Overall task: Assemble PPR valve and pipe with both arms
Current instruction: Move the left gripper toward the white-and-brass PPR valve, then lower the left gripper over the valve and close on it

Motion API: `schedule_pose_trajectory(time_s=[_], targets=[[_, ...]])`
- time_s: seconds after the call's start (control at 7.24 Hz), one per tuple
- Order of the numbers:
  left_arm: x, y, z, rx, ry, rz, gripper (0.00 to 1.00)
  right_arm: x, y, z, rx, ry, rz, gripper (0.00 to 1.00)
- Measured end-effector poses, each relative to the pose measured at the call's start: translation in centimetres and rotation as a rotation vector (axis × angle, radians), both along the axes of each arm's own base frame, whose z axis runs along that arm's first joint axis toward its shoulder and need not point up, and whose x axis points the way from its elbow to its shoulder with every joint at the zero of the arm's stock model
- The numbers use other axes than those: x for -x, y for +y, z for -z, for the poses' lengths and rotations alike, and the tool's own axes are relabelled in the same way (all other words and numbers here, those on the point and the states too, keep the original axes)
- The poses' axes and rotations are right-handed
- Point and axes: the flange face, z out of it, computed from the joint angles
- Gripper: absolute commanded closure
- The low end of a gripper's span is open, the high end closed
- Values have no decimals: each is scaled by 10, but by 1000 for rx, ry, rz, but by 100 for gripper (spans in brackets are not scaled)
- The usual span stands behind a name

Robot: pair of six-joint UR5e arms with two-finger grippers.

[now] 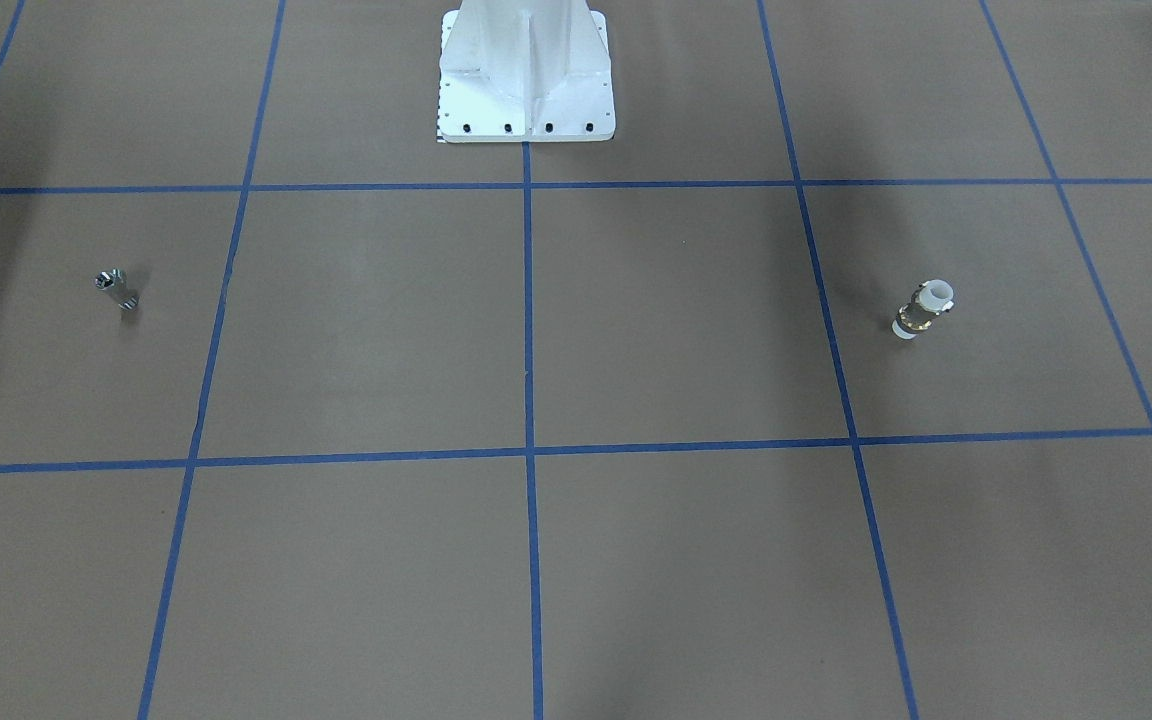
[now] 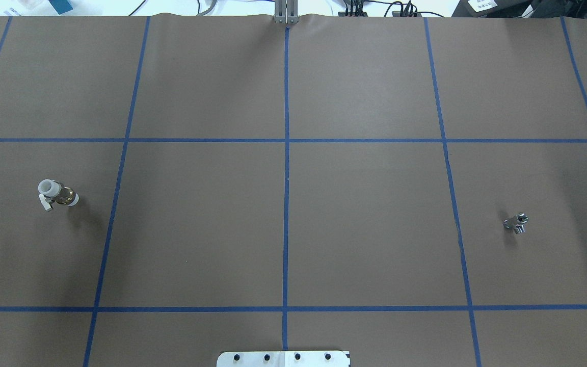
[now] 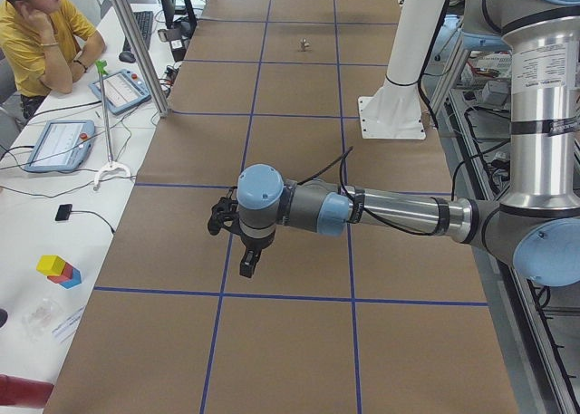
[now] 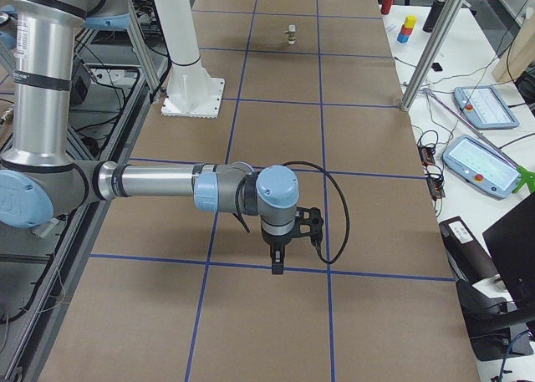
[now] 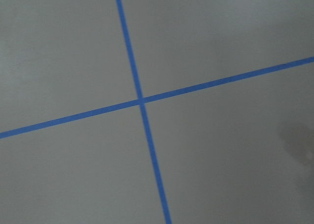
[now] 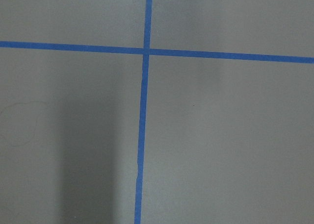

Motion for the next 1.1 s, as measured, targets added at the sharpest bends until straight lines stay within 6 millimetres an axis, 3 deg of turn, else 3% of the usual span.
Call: schedule_pose_trajectory(time_s=[0.41,0.69,1.1], targets=[[-28,-4,15,-111,62,-69,0,0,0,-1,1,0,0,1],[-88,-10,30,-143,86,-176,0,0,0,-1,1,0,0,1],[-151,-4,53,-100,31,-170,0,0,1,-1,1,0,0,1]])
